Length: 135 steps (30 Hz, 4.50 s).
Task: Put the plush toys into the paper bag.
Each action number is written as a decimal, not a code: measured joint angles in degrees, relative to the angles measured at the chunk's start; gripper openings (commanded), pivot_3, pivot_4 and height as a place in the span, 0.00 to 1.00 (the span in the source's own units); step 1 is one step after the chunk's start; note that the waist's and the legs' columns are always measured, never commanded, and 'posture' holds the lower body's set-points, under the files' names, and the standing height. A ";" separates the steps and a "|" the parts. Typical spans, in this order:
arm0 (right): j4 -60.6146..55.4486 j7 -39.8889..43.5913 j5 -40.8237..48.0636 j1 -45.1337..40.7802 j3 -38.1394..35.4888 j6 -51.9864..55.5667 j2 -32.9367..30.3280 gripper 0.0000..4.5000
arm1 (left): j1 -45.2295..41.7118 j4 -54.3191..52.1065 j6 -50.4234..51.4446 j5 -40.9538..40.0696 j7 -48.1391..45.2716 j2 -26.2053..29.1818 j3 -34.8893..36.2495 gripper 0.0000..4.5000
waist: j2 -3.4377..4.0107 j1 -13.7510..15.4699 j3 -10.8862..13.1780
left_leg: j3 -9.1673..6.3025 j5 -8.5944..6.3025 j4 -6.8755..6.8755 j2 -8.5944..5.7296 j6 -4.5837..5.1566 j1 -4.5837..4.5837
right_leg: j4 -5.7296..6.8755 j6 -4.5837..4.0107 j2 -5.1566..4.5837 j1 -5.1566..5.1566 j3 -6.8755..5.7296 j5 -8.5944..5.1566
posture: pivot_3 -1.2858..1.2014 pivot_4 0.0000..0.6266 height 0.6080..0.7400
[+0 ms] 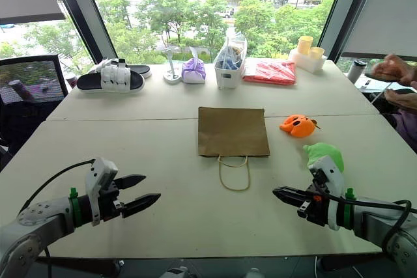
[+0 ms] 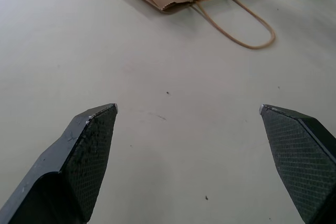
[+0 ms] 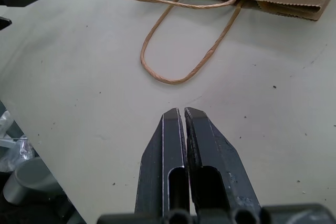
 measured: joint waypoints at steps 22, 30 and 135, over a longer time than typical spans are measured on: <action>0.11 -0.36 -1.18 -1.01 1.17 -0.15 0.87 0.02 | -5.84 2.78 0.09 -0.52 -1.82 2.87 0.33 1.00 | -0.01 0.00 0.00 | -0.01 0.03 0.00 -0.01 -0.04 0.01 | 0.02 0.04 0.01 0.00 0.00 0.03 | 0.52 0.24 1.00; 0.42 -1.22 -1.12 -2.88 1.52 0.95 1.31 0.02 | -23.07 14.35 -12.40 11.86 -14.35 4.40 -14.52 1.00 | -0.01 0.04 0.00 | 0.07 0.06 0.01 -0.06 -0.08 0.00 | 0.01 0.13 0.01 0.03 -0.02 0.11 | 0.52 0.24 1.00; 37.40 -12.95 -40.47 -36.91 31.08 -24.44 32.13 0.00 | -54.71 31.75 -15.99 12.44 -8.69 -31.51 -16.81 0.01 | -0.03 -3.21 0.01 | -0.17 0.43 0.34 -0.30 -0.66 0.04 | 0.51 0.16 0.09 -0.02 0.01 0.17 | 0.52 0.24 1.00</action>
